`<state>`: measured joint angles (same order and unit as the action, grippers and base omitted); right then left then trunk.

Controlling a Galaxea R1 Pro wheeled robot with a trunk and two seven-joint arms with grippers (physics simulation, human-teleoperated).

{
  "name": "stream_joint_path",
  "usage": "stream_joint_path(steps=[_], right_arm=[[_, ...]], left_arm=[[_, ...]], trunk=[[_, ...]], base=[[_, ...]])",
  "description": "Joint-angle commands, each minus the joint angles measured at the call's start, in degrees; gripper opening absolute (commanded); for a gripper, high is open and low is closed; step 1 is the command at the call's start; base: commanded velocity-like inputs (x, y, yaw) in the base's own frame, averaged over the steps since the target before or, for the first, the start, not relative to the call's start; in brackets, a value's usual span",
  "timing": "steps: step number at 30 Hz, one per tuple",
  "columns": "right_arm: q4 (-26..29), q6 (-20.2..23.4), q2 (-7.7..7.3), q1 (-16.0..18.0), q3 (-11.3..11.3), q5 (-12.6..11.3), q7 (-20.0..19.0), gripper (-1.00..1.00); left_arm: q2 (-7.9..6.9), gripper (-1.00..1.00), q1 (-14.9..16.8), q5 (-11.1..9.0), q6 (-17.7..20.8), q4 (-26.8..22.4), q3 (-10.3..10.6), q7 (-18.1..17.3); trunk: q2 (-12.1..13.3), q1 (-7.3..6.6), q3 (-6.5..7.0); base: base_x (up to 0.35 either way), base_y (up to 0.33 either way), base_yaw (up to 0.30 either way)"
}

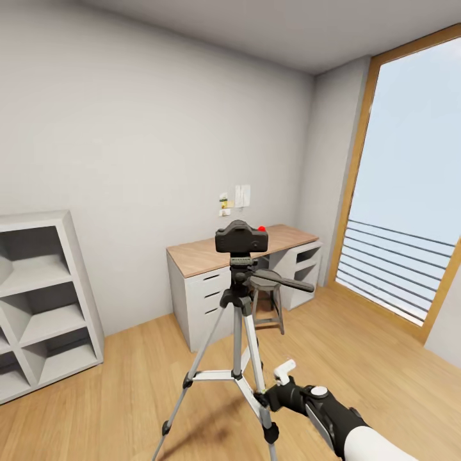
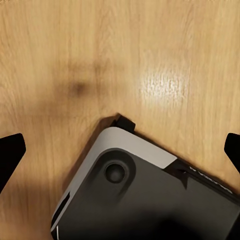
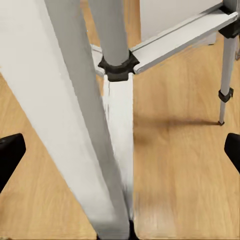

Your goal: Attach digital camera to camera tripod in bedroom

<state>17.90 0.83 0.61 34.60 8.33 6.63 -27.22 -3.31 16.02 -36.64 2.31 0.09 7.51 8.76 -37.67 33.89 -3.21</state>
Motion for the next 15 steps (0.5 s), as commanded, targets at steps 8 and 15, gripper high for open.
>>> stream_joint_path(steps=[8,15], right_arm=[[-2.26,-0.20,-10.01,0.03,-0.23,0.36,-14.27,1.00],[-9.12,-2.82,-14.03,0.03,-0.29,0.41,-17.89,1.00]], left_arm=[[0.04,1.00,0.06,-0.28,0.15,0.00,0.50,0.13],[-0.02,1.00,0.07,-0.34,0.15,0.00,0.49,0.13]], trunk=[[-0.09,0.02,-0.10],[-0.09,0.02,-0.10]], base=[[0.000,0.000,0.000],[0.000,0.000,0.000]])
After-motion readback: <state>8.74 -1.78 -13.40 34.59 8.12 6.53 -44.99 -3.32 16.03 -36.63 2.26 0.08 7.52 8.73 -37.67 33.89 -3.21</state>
